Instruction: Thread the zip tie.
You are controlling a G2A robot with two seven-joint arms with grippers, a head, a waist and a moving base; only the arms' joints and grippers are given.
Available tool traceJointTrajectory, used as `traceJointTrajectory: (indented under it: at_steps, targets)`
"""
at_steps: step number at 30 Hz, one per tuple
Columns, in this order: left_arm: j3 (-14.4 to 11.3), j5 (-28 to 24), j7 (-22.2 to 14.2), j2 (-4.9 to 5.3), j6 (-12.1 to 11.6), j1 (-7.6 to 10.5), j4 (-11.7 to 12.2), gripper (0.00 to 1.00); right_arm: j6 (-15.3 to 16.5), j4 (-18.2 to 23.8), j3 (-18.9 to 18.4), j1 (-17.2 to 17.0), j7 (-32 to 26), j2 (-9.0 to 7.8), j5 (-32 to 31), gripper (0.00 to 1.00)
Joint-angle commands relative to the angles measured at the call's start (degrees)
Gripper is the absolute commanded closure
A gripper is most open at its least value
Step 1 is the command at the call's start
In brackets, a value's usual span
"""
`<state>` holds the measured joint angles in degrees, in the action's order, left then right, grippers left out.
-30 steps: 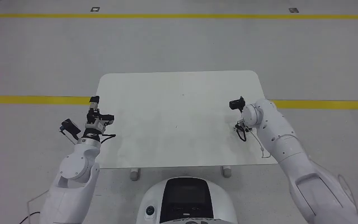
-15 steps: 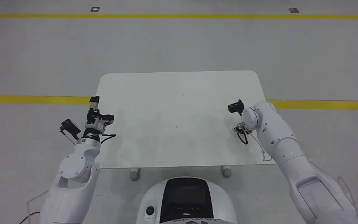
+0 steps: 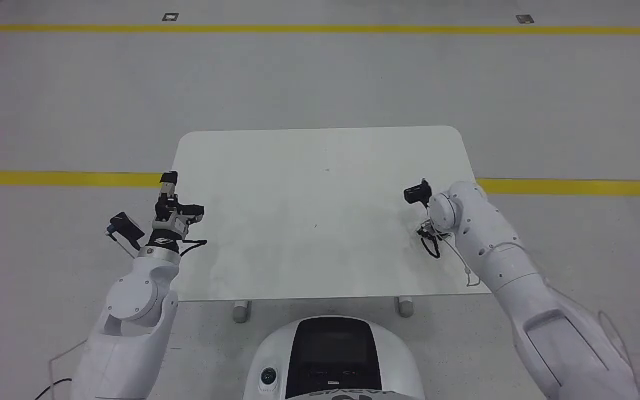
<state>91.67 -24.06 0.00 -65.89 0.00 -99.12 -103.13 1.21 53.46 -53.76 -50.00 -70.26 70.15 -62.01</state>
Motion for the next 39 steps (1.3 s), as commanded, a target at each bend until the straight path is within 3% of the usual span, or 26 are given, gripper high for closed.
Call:
traceJointTrajectory:
  at_steps: [1, 6, 14, 17, 21, 32, 39]
  targets:
    - [0.0, 0.0, 0.0, 0.0, 0.0, 0.0, 0.0, 0.0, -0.07, -0.42, 0.03, 0.2, 0.38, 0.16, 0.36, 0.9]
    - [0.0, 0.0, 0.0, 0.0, 0.0, 0.0, 0.0, 0.0, -0.08, -1.15, 0.02, 0.57, 1.16, 0.46, 1.03, 1.0]
    - [0.0, 0.0, 0.0, 0.0, 0.0, 0.0, 0.0, 0.0, 0.27, -0.2, -0.91, 0.62, 0.68, 0.27, 0.89, 1.0]
    - [0.0, 0.0, 0.0, 0.0, 0.0, 0.0, 0.0, 0.0, 0.37, 1.41, -1.9, 0.11, -0.16, -0.2, 0.22, 0.92]
    - [0.0, 0.0, 0.0, 0.0, 0.0, 0.0, 0.0, 0.0, 0.79, 4.64, -3.88, -1.39, -1.39, -1.09, -0.51, 0.89]
    - [0.0, 0.0, 0.0, 0.0, 0.0, 0.0, 0.0, 0.0, 1.39, 11.02, -8.08, -5.49, -2.95, -2.61, 0.03, 1.0]
    - [0.0, 0.0, 0.0, 0.0, 0.0, 0.0, 0.0, 0.0, -1.32, 10.59, -7.53, -5.34, -3.77, -2.04, 2.52, 0.87]
